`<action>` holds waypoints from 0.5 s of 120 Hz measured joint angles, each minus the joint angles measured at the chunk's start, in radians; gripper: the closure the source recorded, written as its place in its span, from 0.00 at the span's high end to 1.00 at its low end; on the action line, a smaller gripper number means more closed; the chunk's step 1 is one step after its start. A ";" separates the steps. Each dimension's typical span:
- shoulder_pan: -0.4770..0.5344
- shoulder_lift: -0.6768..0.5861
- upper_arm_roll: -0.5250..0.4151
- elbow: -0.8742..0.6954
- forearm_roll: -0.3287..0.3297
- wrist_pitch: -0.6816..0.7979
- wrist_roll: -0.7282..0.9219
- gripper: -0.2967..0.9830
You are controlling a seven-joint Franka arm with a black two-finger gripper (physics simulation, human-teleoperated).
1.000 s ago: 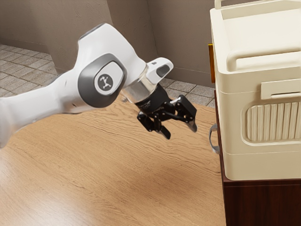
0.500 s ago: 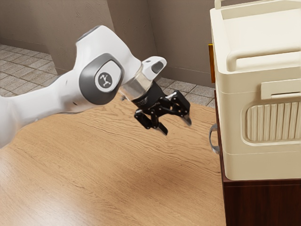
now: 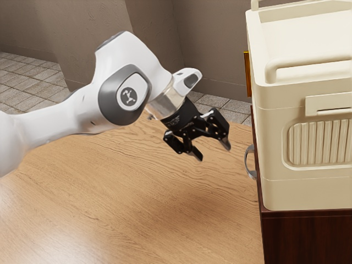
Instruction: Pull the drawer handle with one arm to open the drawer
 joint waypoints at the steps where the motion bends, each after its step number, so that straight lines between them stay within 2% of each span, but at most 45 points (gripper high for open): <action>1: -0.002 0.000 0.000 0.000 0.000 0.000 0.000 0.65; 60: -0.017 0.018 -0.024 0.026 0.000 0.018 -0.011 0.52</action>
